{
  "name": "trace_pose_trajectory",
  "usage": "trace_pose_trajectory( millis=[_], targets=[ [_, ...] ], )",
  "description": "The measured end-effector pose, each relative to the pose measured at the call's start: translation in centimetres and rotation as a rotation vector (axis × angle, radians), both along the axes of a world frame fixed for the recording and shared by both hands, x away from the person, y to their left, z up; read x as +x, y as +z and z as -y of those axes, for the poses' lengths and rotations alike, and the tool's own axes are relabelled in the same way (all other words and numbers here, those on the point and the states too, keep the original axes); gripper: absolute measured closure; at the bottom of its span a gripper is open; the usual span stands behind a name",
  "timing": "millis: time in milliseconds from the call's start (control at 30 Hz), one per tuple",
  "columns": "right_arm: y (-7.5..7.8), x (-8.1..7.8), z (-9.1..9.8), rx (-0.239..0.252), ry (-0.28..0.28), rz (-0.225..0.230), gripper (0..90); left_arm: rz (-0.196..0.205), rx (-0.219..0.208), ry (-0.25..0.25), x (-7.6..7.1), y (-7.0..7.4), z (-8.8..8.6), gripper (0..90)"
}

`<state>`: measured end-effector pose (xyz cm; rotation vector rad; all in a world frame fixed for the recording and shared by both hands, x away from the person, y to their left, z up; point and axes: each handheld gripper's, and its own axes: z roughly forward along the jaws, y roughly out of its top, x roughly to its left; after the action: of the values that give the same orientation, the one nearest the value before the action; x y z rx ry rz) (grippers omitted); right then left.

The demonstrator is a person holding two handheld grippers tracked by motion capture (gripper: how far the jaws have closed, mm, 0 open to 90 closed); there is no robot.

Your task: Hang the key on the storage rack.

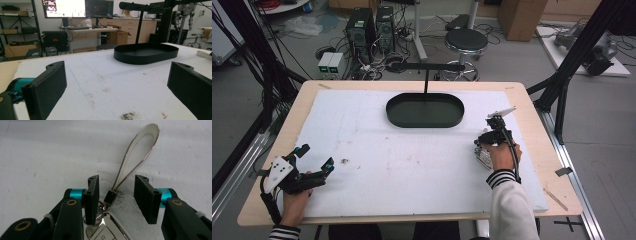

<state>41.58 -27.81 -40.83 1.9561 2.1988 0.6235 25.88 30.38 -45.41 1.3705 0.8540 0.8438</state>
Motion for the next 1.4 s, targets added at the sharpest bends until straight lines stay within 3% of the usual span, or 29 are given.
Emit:
trace_pose_trajectory(
  millis=[100, 633, 900, 1000, 1067, 1367, 1400],
  targets=[
    [-0.2, 0.1, -0.1, 0.012, -0.016, -0.013, 59.8, 0.0, 0.001, 0.0, 0.0, 0.0, 0.0, 2.8],
    [0.0, 0.6, -0.8, -0.03, 0.002, -0.049, 77.5, 0.001, 0.0, 0.002, 0.0, 0.0, 0.0, 2.8],
    [-0.2, 0.7, -1.3, -0.084, 0.062, -0.057, 81.2, 0.001, 0.002, 0.002, 0.0, 0.0, 0.0, 2.8],
    [-0.2, 0.7, -1.5, -0.108, 0.088, -0.044, 81.6, 0.001, 0.001, 0.002, 0.0, 0.0, 0.0, 2.8],
    [-0.1, 0.7, -1.8, -0.143, 0.142, -0.042, 81.8, 0.001, 0.0, 0.002, 0.0, 0.0, 0.0, 2.8],
    [0.5, 0.6, -1.9, -0.136, 0.186, 0.014, 82.0, 0.002, 0.0, 0.002, 0.0, 0.0, 0.0, 2.8],
    [0.8, 0.5, -1.8, -0.122, 0.188, 0.045, 82.0, 0.003, 0.0, 0.003, 0.0, 0.0, 0.0, 2.8]
  ],
)
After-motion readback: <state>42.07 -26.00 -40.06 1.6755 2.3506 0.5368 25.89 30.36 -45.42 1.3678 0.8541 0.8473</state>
